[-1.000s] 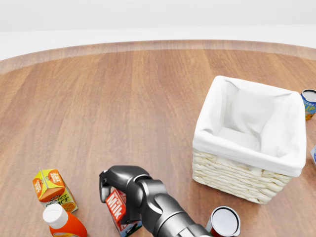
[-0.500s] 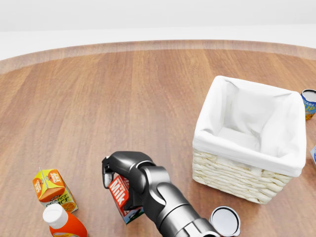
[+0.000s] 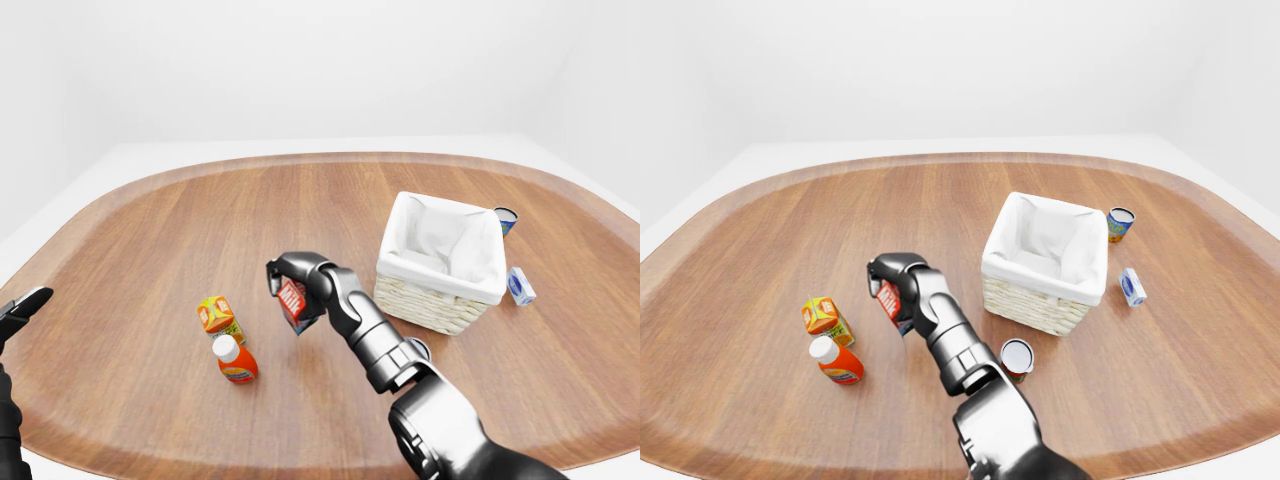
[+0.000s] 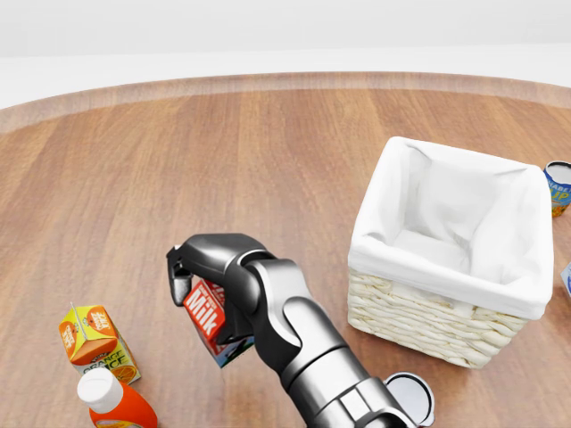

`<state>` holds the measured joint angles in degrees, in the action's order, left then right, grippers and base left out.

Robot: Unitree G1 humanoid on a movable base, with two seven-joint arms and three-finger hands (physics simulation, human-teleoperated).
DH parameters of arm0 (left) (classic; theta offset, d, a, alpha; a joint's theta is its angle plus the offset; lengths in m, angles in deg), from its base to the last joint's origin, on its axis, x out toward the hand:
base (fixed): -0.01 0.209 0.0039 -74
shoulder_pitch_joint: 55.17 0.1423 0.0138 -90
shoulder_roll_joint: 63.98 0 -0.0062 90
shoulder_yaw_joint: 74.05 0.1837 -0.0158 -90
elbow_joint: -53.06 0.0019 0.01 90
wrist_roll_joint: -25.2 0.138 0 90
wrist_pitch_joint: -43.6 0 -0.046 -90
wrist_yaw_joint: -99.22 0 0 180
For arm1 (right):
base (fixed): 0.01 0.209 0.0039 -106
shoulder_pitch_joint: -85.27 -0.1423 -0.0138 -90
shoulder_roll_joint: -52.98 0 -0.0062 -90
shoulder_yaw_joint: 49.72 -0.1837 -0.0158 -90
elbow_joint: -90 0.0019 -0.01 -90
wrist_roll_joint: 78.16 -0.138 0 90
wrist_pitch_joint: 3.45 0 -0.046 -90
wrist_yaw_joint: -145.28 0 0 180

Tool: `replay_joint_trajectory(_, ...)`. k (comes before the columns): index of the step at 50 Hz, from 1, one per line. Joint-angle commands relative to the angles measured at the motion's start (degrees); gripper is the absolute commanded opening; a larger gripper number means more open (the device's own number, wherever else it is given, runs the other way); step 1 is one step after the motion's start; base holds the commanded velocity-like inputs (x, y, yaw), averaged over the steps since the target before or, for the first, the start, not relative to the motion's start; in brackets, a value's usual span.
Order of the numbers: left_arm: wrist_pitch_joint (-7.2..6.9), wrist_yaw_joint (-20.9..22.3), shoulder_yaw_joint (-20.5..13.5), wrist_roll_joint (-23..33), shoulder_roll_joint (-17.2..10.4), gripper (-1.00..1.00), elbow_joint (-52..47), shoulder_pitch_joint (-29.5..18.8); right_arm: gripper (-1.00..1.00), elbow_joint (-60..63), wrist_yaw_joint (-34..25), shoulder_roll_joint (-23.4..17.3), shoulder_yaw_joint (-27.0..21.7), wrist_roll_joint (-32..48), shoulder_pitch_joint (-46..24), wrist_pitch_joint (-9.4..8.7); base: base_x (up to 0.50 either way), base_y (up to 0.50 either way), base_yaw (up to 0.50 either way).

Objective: Pick the milk and place it in the basket.

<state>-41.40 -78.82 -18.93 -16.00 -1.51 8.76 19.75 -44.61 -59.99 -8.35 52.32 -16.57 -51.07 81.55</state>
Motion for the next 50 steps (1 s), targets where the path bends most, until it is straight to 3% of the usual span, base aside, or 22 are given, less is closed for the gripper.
replay_joint_trajectory(1, 0.00, -0.2, -0.1, 0.1, 0.0, 1.00, -0.1, 0.1, -1.00, 7.9, -5.6, 0.0, -0.7, -0.4, -3.2, 0.00, 0.00, 0.00, 0.00)
replay_joint_trajectory(21, 0.00, -0.2, -0.1, 0.1, 0.0, 1.00, -0.1, 0.1, -1.00, 16.1, -14.7, -2.6, -2.4, 2.6, -7.8, 0.00, 0.00, 0.00, 0.00)
replay_joint_trajectory(34, 0.00, -0.2, -0.1, 0.1, 0.0, 1.00, -0.1, 0.0, -1.00, 22.5, -14.7, -6.0, -4.4, 5.0, -14.2, 0.00, 0.00, 0.00, 0.00)
replay_joint_trajectory(50, 0.00, -0.2, -0.1, 0.2, 0.0, 1.00, -0.1, 0.1, -1.00, 19.6, -14.7, -9.4, -6.7, 3.3, -25.5, 0.00, 0.00, 0.00, 0.00)
